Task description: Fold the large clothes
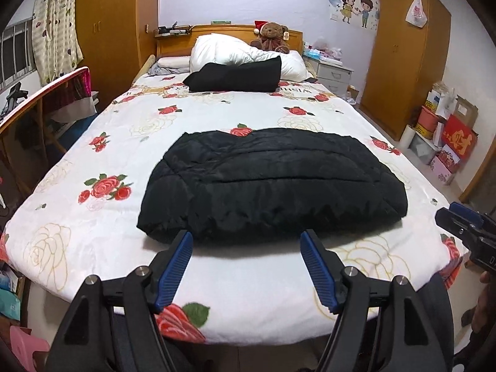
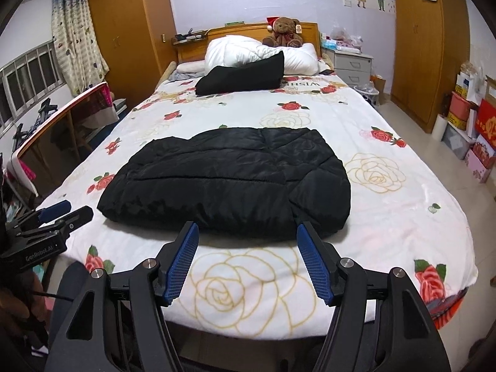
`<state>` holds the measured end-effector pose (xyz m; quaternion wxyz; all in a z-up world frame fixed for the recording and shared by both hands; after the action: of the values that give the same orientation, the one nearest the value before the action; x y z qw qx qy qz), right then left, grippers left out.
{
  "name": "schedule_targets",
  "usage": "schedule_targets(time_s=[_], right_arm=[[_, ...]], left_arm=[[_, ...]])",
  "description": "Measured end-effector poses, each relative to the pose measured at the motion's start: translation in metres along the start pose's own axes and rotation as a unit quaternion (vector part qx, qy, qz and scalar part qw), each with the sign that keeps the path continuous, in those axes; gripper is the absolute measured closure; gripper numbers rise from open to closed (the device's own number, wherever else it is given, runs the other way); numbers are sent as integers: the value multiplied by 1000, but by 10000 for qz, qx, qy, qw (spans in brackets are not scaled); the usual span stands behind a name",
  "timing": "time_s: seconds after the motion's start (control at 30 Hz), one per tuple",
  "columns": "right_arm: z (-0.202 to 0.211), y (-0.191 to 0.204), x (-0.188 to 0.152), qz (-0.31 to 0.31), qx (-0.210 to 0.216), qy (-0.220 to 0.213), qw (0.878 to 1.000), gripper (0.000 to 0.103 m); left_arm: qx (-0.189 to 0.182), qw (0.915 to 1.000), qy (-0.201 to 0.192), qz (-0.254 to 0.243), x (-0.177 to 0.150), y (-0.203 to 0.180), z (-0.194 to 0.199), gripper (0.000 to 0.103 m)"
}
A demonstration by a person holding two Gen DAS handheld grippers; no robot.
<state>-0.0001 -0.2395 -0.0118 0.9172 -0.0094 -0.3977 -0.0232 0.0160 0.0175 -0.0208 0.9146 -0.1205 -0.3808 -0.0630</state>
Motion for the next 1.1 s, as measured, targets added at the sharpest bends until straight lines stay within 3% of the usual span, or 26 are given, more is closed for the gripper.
schedule_targets(time_s=[0.2, 0.47, 1.1], right_arm=[[-9, 7, -10, 25, 18, 171, 9998, 37], [-13, 15, -18, 117, 98, 258, 9995, 37], [-17, 15, -20, 122, 108, 318, 9994, 37]], left_arm=[[90, 9996, 279, 59, -10, 1, -11, 29], [-2, 9994, 243, 255, -14, 6, -12, 29], [14, 9996, 217, 204, -13, 2, -11, 29]])
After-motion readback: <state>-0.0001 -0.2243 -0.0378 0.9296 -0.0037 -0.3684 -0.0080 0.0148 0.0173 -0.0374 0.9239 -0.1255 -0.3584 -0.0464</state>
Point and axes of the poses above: each gripper's, at about its wrist camera, not at the fingertips, and z roughly against the way its jaws point, y to its left, x to its top, the point moved 5 cm from there along -z, roughly the way its jaws point, and after that the axes turned 8 degrees about -x, right-handed, at the moved point
